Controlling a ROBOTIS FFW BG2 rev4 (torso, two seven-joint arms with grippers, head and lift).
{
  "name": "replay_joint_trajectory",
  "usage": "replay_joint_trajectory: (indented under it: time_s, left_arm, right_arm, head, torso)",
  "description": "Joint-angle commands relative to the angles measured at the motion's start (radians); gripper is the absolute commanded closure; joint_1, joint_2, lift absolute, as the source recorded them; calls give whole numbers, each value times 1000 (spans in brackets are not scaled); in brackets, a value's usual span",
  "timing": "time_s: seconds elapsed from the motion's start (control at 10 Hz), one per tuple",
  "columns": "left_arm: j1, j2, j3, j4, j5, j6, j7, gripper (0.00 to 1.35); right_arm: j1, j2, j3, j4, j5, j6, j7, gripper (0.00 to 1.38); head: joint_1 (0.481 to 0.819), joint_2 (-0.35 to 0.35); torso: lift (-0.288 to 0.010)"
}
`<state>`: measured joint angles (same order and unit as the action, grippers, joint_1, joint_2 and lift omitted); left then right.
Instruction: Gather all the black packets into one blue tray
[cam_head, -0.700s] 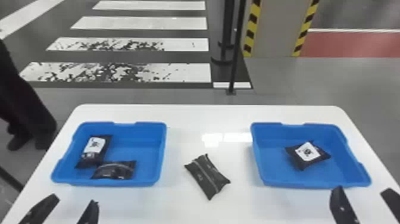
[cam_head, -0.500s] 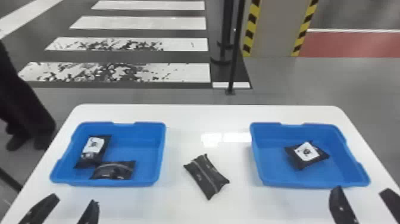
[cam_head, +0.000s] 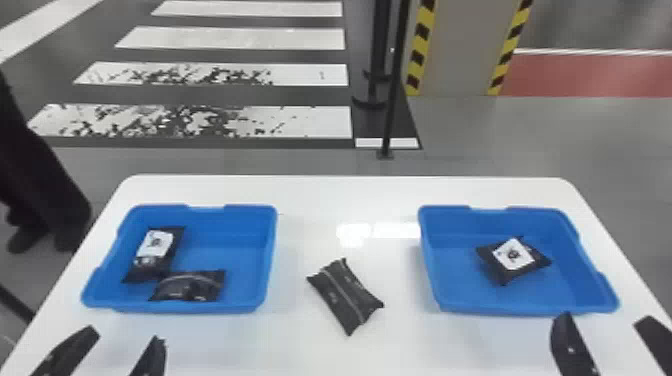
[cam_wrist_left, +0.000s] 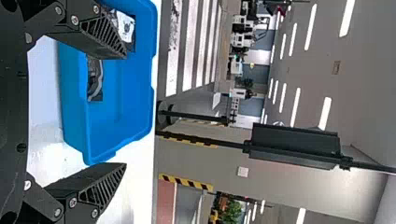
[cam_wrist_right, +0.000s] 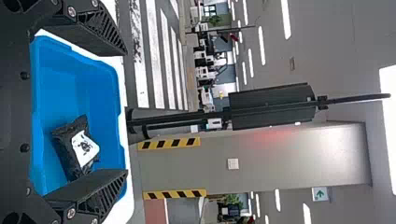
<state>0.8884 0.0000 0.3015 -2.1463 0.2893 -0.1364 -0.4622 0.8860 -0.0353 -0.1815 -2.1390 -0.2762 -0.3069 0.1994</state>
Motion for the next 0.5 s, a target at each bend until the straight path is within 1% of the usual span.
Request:
replay_joint_trajectory:
  time_s: [0.0,0.1,0.2,0.4]
  left_arm:
    - [-27,-3,18,0,-42,43,-13,223]
    - [-59,-3,28,10,-80,48,-29,223]
    - [-93,-3,20,27,-96,36,-30,223]
    - [-184,-3,24,69,-186,82,-69,223]
  right_arm:
    - [0,0,0,-2,-1,0,0,128]
    - [-2,0,4,0,-5,0,0,130]
    - [-2,0,8,3,-5,0,0,130]
    - [-5,0,10,3,-7,0,0,130]
  head:
    - [695,-6]
    - [695,-4]
    - [695,-3]
    - [695,2]
  torso:
    - [-110]
    - [-110]
    - [-110]
    - [-110]
